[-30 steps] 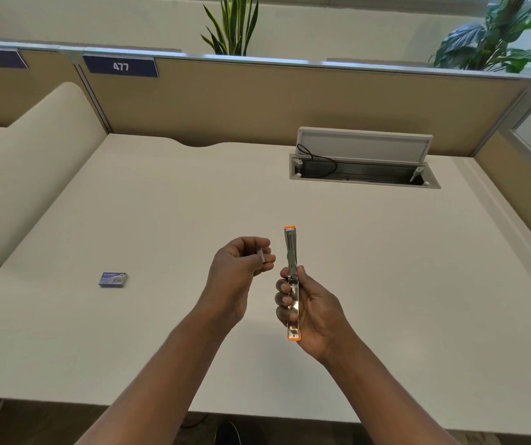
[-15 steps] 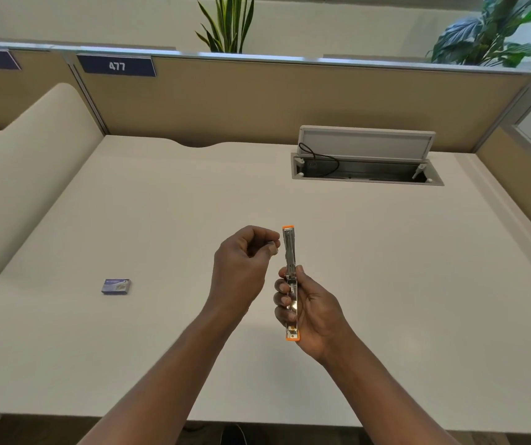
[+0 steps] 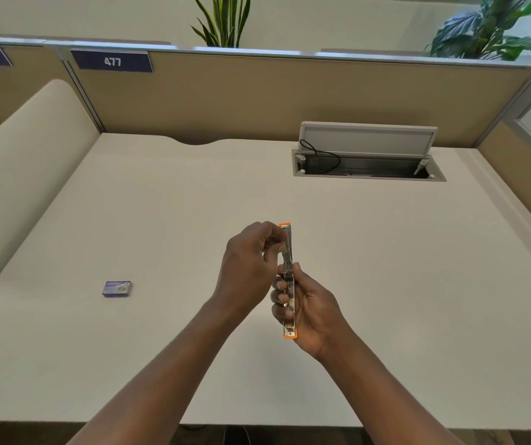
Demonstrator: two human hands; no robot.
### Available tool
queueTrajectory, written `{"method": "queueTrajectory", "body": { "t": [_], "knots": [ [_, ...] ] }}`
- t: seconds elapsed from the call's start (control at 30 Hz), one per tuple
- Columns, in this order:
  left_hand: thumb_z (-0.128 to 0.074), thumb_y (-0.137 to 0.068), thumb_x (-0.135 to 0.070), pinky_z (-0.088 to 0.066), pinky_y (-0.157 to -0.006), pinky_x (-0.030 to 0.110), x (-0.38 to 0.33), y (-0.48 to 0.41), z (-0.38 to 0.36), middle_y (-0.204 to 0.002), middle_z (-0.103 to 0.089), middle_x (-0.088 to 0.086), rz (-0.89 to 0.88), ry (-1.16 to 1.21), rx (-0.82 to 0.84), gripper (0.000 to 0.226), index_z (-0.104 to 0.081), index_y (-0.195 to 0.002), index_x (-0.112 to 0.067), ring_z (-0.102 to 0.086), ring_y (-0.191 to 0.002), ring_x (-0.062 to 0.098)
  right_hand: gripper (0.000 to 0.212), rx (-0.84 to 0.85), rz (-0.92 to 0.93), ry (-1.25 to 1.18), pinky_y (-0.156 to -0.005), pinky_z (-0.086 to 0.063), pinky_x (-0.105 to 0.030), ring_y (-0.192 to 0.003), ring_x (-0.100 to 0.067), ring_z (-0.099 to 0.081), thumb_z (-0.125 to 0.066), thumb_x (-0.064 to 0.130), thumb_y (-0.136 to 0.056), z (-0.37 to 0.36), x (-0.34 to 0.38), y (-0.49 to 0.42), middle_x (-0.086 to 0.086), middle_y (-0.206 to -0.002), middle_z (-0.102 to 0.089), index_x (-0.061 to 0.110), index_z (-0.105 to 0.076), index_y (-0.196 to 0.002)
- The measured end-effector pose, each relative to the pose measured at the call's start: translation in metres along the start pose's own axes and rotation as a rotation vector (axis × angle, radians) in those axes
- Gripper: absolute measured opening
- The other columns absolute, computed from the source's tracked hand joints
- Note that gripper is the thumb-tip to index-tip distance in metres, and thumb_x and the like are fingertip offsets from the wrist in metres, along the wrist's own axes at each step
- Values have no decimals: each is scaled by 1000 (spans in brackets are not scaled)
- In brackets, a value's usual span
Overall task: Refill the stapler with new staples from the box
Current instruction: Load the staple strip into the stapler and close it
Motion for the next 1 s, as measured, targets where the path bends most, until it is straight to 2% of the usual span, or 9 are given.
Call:
{"method": "queueTrajectory", "body": {
  "t": [0.2, 0.5, 0.63, 0.83, 1.0],
  "knots": [
    [-66, -88, 5, -54, -74, 37, 1, -1, 1, -86, -71, 1, -74, -61, 23, 14, -70, -89, -8, -67, -81, 18, 37, -10, 0, -24, -39, -35, -20, -50, -11, -52, -50, 34, -104, -3, -2, -4, -3, -68, -56, 10, -71, -85],
    [-65, -90, 5, -53, -75, 31, 3, -3, 2, -88, -69, -5, -76, -65, 53, 17, -72, -92, -11, -65, -81, 12, 40, -30, -8, -39, -40, -34, -20, -48, -12, -52, -49, 33, -104, -5, -4, -9, -4, -68, -56, 10, -73, -83],
    [-64, -90, 3, -52, -72, 33, 5, -4, 1, -88, -66, -5, -75, -102, 61, 17, -72, -92, -12, -61, -79, 13, 34, -46, -17, -28, -41, -34, -21, -47, -11, -52, -49, 33, -105, -7, -5, -10, -4, -69, -54, 9, -68, -91],
    [-64, -91, 2, -55, -74, 38, 10, -6, -1, -96, -62, 2, -96, -147, 85, 18, -75, -99, -11, -63, -90, 20, 33, -60, -33, -51, -39, -35, -20, -46, -12, -52, -48, 32, -106, -9, -5, -9, -5, -68, -55, 8, -66, -92],
    [-62, -90, 6, -49, -69, 30, 15, -6, 0, -96, -60, 0, -151, -213, 102, 29, -75, -107, -15, -60, -89, 17, 36, -68, -53, -72, -36, -37, -20, -46, -12, -52, -47, 33, -106, -13, -2, -9, -4, -67, -54, 8, -67, -88]
  ]
}}
Point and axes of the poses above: each hand's wrist, its own y-axis away from the middle knuckle, its own z-axis out of the back of the hand, x = y × z, the point moved 3 cm from there along -y, towards the middle knuckle
